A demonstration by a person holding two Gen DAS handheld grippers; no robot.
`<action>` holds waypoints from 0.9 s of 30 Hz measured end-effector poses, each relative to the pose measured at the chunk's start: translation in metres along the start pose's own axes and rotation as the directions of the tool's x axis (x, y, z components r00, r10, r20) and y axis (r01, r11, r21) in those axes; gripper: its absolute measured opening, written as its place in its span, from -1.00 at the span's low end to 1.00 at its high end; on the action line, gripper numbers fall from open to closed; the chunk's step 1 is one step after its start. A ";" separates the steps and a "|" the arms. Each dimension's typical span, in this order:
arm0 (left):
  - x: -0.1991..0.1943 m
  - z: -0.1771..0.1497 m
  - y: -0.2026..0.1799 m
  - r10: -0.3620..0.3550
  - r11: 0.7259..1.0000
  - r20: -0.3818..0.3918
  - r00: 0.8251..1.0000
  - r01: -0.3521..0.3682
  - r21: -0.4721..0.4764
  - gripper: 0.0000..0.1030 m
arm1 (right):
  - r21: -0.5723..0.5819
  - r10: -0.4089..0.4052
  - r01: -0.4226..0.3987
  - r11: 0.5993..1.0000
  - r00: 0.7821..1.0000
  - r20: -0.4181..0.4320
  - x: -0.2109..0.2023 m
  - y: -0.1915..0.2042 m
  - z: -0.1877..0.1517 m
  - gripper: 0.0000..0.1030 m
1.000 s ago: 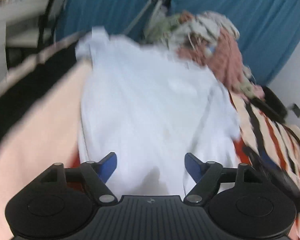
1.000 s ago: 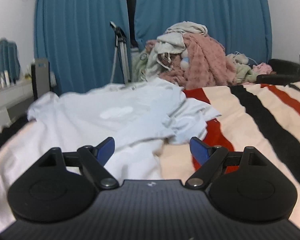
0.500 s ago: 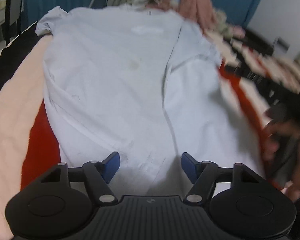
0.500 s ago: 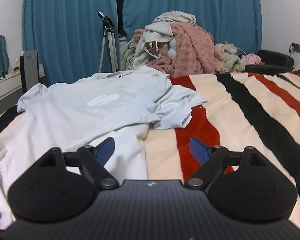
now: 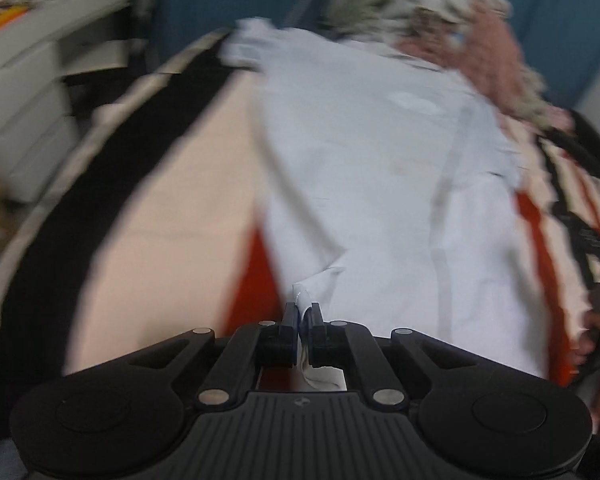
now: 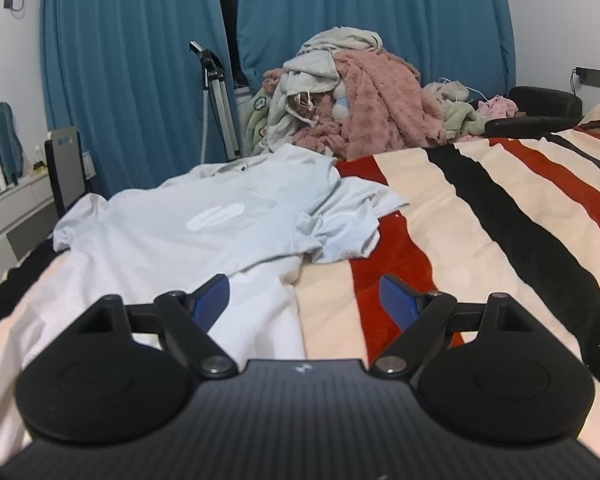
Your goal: Fold clothes
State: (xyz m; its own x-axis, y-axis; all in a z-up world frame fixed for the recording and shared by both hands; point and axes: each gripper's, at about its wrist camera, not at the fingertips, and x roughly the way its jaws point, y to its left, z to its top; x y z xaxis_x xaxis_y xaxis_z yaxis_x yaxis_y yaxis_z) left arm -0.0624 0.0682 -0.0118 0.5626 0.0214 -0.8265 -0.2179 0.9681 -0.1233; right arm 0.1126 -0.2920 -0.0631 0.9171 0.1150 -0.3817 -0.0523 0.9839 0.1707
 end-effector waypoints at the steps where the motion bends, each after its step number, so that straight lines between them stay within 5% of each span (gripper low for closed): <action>1: -0.006 0.000 0.006 0.029 1.000 -0.001 1.000 -0.029 0.003 -0.91 | -0.001 0.004 -0.004 1.000 1.000 0.008 -0.001 0.001 0.001 0.62; 6: -0.023 -0.003 0.014 0.054 0.998 0.041 0.998 -0.055 0.021 -0.70 | -0.017 0.019 -0.018 1.000 0.999 0.030 -0.009 0.004 0.005 0.62; 8: -0.027 -0.003 0.012 0.043 0.998 0.071 0.997 -0.046 0.033 -0.11 | -0.006 0.025 -0.025 1.000 0.999 0.039 -0.015 0.003 0.008 0.62; 11: -0.022 0.009 -0.010 0.006 0.998 0.137 0.991 -0.014 0.055 0.33 | 0.015 0.040 -0.041 0.999 0.997 0.068 -0.025 0.001 0.015 0.62; 16: -0.012 0.031 -0.049 -0.061 0.994 0.247 0.967 0.038 0.098 0.62 | 0.030 0.044 -0.047 0.998 0.994 0.099 -0.036 -0.002 0.023 0.62; 27: 0.043 0.079 -0.143 -0.243 0.965 0.409 0.879 0.176 0.195 0.80 | 0.027 0.030 -0.034 0.999 0.988 0.151 -0.046 -0.010 0.032 0.61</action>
State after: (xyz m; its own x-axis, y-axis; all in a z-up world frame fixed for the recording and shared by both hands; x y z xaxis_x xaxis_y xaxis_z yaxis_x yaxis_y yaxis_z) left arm 0.0559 -0.0493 0.0141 0.8741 -0.1146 -0.4721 0.0443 0.9865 -0.1575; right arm 0.0834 -0.3113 -0.0181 0.9642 0.1222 -0.2351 -0.0729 0.9754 0.2079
